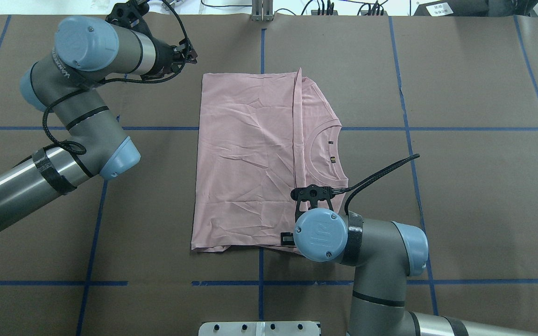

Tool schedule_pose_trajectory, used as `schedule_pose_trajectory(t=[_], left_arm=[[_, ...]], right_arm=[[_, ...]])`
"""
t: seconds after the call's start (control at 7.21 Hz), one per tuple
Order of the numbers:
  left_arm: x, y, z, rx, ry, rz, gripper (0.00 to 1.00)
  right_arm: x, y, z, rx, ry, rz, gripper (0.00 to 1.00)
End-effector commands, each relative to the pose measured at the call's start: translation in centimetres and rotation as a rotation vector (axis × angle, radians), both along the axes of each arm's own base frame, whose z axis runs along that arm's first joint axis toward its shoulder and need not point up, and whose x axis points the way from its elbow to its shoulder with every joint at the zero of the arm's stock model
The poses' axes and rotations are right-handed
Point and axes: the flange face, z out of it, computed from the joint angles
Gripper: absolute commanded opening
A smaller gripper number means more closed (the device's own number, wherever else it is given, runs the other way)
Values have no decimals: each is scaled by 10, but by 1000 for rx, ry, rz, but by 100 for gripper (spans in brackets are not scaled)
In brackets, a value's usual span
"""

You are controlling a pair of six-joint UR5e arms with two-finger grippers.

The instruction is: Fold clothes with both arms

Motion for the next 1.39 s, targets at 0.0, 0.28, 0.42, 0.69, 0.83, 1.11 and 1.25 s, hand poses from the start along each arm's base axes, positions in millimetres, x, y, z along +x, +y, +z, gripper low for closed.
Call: schedule_pose_trajectory(t=[0.0, 0.28, 0.42, 0.69, 0.83, 1.11, 1.25], left_arm=[[0, 0, 0, -1, 1, -1, 54], [0, 0, 0, -1, 1, -2, 54], [0, 0, 0, -1, 1, -2, 54], [-1, 1, -3, 4, 5, -2, 54], [-5, 1, -6, 8, 9, -7, 54], [-25, 18, 2, 24, 16, -5, 54], [-26, 20, 3, 26, 17, -5, 54]], right_arm=[[6, -5, 6, 7, 24, -9, 100], [37, -9, 32, 31, 52, -31, 100], [76, -4, 55, 55, 75, -60, 100], [98, -13, 77, 73, 111, -62, 100], [98, -32, 53, 81, 74, -28, 100], [50, -76, -8, 93, 14, 28, 100], [30, -85, -17, 92, 16, 28, 100]])
